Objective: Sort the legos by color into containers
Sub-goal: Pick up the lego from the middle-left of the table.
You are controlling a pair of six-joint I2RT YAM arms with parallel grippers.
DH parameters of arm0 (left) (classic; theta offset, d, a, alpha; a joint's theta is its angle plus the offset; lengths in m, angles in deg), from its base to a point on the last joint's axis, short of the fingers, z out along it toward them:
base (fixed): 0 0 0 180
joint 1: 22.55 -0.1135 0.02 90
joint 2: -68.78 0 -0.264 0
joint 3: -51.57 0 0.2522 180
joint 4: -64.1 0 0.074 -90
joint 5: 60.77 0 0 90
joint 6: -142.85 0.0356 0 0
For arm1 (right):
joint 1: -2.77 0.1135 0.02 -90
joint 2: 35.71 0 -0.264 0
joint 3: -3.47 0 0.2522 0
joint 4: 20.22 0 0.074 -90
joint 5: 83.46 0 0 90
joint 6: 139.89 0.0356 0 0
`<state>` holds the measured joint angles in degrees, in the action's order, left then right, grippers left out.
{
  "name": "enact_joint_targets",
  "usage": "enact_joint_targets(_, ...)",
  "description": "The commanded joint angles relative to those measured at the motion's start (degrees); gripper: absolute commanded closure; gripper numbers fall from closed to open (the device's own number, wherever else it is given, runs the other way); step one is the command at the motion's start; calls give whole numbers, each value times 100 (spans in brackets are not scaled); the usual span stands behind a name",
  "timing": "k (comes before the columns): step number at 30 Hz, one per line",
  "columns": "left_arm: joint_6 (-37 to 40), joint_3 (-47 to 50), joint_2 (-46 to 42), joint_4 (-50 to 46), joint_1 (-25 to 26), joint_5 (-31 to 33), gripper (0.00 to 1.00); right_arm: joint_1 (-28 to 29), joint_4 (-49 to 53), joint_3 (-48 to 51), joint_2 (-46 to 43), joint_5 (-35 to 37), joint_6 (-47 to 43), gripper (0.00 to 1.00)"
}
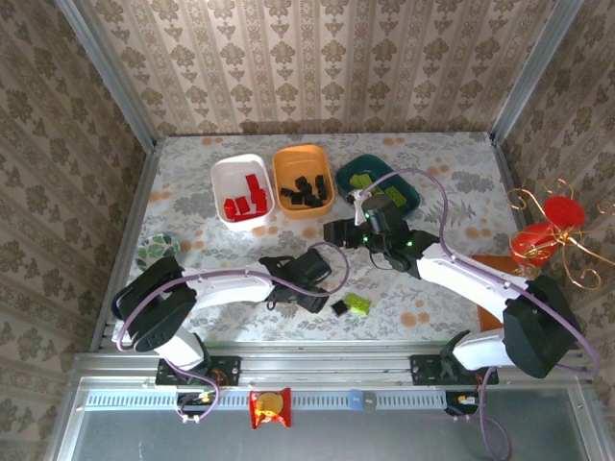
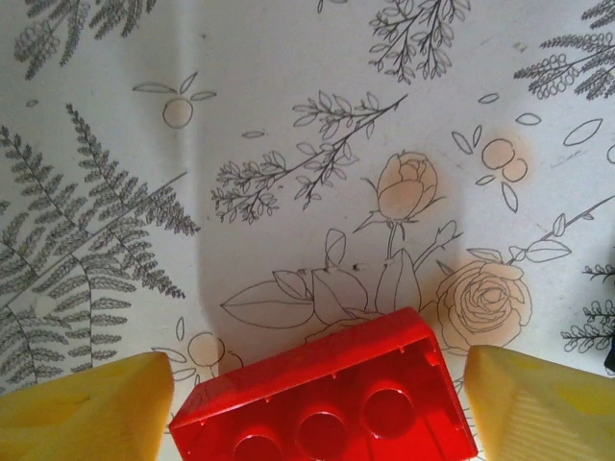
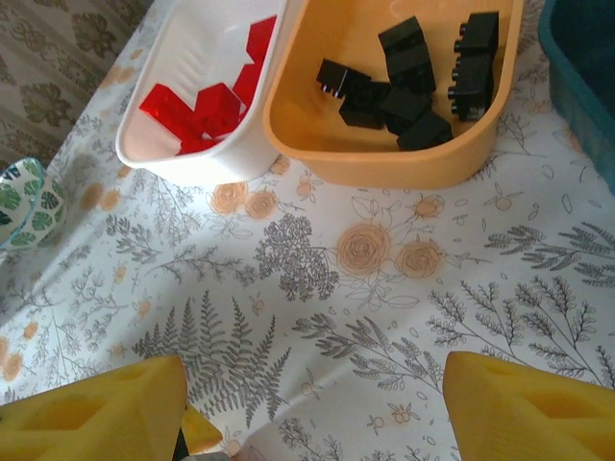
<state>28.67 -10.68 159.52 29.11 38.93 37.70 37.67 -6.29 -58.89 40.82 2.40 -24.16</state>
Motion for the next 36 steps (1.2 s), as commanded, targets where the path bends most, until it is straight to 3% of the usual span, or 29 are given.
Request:
enact_joint_targets(1,-80,-152,195,-214,36,63,23,-69,14,139,-168,200,43,28)
enact_joint_targets(10,-217,8,332,-321,33,-88,19,-167,20,191,-187,146,54,27)
enact_joint_targets(18,-184,81,193,-268,31,-40,41,-211,40,185,-151,176,99,27)
enact_joint_targets(25,-65,-109,-174,-407,-81,101,45,-254,88,167,-147,178,112,27)
enact_joint_targets(29,143,-284,-567,-414,-561,215,45,-263,87,184,-173,180,116,27)
enact_joint_targets(36,725,-1038,-869,-92,-2039,590,43,-273,56,280,-192,188,158,27)
